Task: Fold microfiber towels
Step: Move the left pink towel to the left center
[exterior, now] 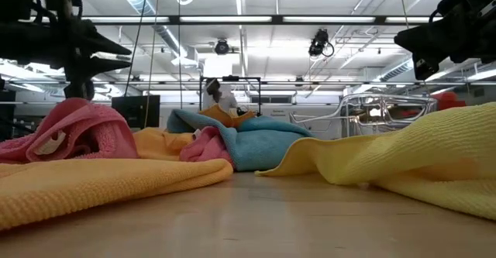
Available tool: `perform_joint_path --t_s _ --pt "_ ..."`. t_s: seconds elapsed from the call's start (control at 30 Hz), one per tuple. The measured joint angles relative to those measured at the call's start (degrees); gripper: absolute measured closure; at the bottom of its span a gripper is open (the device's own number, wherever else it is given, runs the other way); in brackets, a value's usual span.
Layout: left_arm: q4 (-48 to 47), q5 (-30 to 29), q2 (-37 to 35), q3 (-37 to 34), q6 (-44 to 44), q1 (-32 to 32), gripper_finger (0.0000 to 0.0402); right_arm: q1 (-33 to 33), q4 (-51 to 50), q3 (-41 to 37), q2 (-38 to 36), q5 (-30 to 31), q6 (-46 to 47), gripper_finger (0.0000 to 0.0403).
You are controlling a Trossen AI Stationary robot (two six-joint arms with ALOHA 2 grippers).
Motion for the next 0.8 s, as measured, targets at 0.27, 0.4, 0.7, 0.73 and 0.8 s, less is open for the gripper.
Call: perform_joint_path --t_s 0.27,0.4,0.7,0.73,0.8 --pt "10.8 -14.3 0.0 0.0 -15.0 0.0 0.0323 0.0 1.9 0.0 0.0 1.1 -0.9 0.0358" --pt "19.2 -15.5 0.0 0.3 -13.6 -0.1 0.0323 0.0 11.1 0.0 0.0 7.5 13.9 0.0358" --pt "21.2 -15.5 5.2 10.7 9.0 -0.1 0.0328 0.0 26.9 0.0 0.6 14.0 23.9 0.0358" --pt "21.2 -15.5 6.5 12.0 10.2 -0.1 0.0328 0.0 29.0 0.0 0.9 14.3 23.1 0.0358" --pt "21.2 -15.5 9.6 14.0 12.5 -0.1 0.0327 0.0 30.1 1.2 1.4 15.6 22.5 0.0358"
